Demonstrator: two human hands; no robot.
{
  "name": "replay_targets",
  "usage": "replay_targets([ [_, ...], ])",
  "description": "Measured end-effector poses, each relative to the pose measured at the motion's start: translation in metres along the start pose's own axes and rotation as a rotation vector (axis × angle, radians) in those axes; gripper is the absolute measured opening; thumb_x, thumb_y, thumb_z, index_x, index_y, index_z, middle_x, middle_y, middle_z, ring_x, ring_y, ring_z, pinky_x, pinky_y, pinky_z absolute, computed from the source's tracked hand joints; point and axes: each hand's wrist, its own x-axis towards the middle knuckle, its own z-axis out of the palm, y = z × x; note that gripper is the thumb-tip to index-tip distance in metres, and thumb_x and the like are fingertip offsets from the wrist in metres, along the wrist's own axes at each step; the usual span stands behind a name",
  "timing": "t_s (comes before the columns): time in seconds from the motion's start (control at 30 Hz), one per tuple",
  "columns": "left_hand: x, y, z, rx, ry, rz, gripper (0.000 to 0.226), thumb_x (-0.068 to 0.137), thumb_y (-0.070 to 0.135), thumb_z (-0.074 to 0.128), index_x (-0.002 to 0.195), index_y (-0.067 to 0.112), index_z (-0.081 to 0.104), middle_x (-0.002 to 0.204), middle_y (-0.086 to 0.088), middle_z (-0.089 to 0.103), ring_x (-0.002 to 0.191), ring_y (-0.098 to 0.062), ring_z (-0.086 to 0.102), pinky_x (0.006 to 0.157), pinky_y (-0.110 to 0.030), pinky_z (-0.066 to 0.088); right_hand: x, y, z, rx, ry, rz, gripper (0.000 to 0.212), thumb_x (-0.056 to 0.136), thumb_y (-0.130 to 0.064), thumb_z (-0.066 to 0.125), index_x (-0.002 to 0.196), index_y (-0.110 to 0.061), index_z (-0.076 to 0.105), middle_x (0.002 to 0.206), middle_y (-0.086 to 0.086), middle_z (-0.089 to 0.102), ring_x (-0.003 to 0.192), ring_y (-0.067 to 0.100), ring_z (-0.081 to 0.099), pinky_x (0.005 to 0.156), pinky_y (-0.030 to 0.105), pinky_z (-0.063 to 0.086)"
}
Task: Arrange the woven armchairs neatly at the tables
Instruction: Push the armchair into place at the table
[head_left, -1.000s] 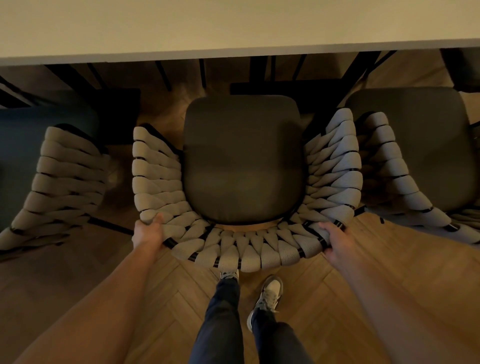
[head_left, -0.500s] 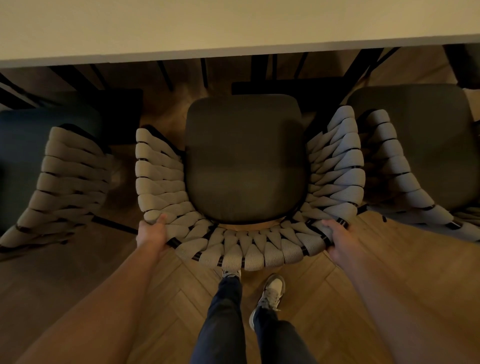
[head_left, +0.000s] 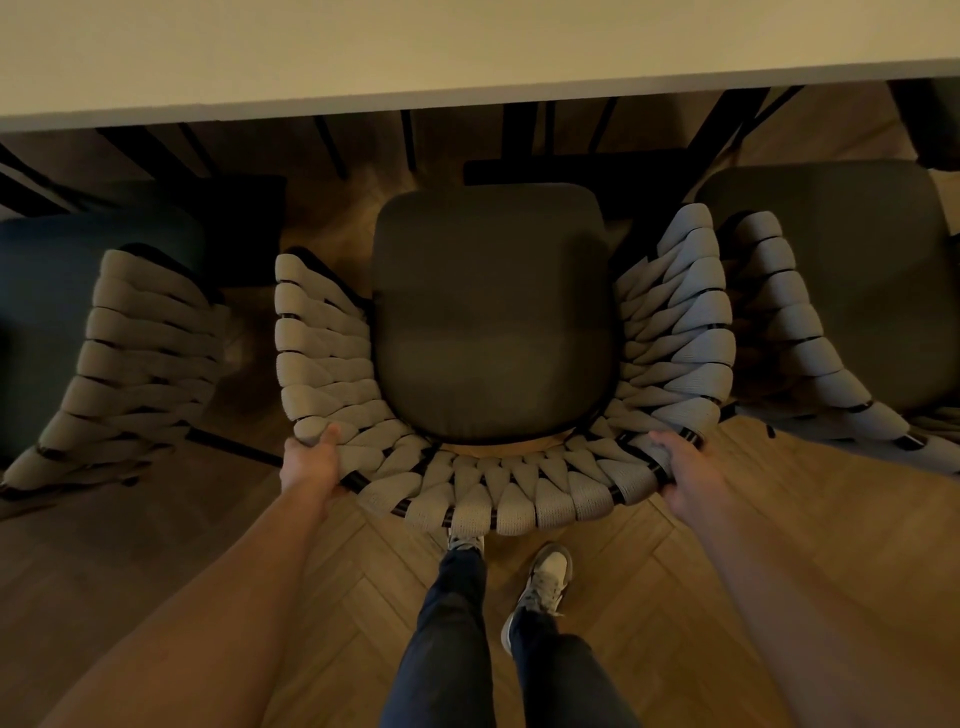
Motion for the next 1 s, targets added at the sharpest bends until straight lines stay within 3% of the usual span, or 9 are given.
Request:
replay_targets([
  [0.13, 0.001, -0.001, 0.0, 0.001, -0.001, 0.004, 0.061, 0.092, 0.047, 0.062, 0.141, 0.019, 0.04, 0.132, -0.015, 0.053, 0.113, -0.038, 0.058, 0.093, -0.058, 0.052, 0.001, -0.001, -0.001, -0.017, -0.017, 0.004, 0.057, 0.088, -0.003, 0.067, 0.141, -0.006, 0.044, 0.125, 0.017, 0.062, 0.093, 0.025, 0.065, 0.063, 0.036, 0.052],
  [0.43, 0.001, -0.003, 0.007, 0.008, 0.01, -0.011, 0.06, 0.097, 0.039, 0.059, 0.147, 0.016, 0.035, 0.137, -0.017, 0.05, 0.119, -0.04, 0.056, 0.09, -0.055, 0.055, 0.006, 0.0, -0.006, -0.054, -0.022, -0.015, 0.062, 0.088, -0.003, 0.068, 0.144, -0.008, 0.042, 0.129, 0.018, 0.06, 0.11, 0.032, 0.063, 0.08, 0.043, 0.054],
  [0.63, 0.0, -0.001, 0.003, 0.0, 0.01, -0.017, 0.063, 0.093, 0.046, 0.062, 0.145, 0.02, 0.036, 0.135, -0.016, 0.053, 0.115, -0.04, 0.058, 0.091, -0.059, 0.053, 0.006, 0.001, -0.004, -0.068, -0.002, -0.023, 0.064, 0.087, -0.006, 0.07, 0.144, -0.011, 0.041, 0.131, 0.017, 0.059, 0.108, 0.031, 0.064, 0.074, 0.041, 0.055],
  [0.77, -0.002, -0.003, -0.003, 0.002, -0.029, -0.011, 0.064, 0.094, 0.049, 0.059, 0.146, 0.021, 0.036, 0.134, -0.014, 0.053, 0.115, -0.038, 0.058, 0.094, -0.058, 0.052, -0.001, 0.001, -0.004, -0.047, -0.01, -0.069, 0.069, 0.087, -0.008, 0.071, 0.147, -0.013, 0.036, 0.13, 0.015, 0.059, 0.108, 0.03, 0.064, 0.083, 0.045, 0.055],
  [0.9, -0.019, -0.016, -0.015, 0.051, -0.044, 0.073, 0.061, 0.096, 0.053, 0.052, 0.146, 0.021, 0.037, 0.129, -0.011, 0.057, 0.109, -0.033, 0.062, 0.096, -0.055, 0.051, -0.017, 0.005, -0.007, -0.102, -0.045, -0.152, 0.069, 0.089, -0.017, 0.07, 0.148, -0.016, 0.034, 0.119, 0.007, 0.062, 0.095, 0.019, 0.065, 0.072, 0.039, 0.054],
  [1.0, -0.043, -0.029, -0.019, 0.023, -0.004, 0.119, 0.053, 0.1, 0.049, 0.048, 0.143, 0.02, 0.04, 0.125, -0.008, 0.057, 0.103, -0.028, 0.063, 0.093, -0.049, 0.054, -0.028, 0.02, -0.019, -0.142, -0.107, -0.206, 0.063, 0.095, -0.026, 0.063, 0.15, -0.019, 0.032, 0.117, 0.002, 0.061, 0.099, 0.015, 0.062, 0.084, 0.041, 0.053],
])
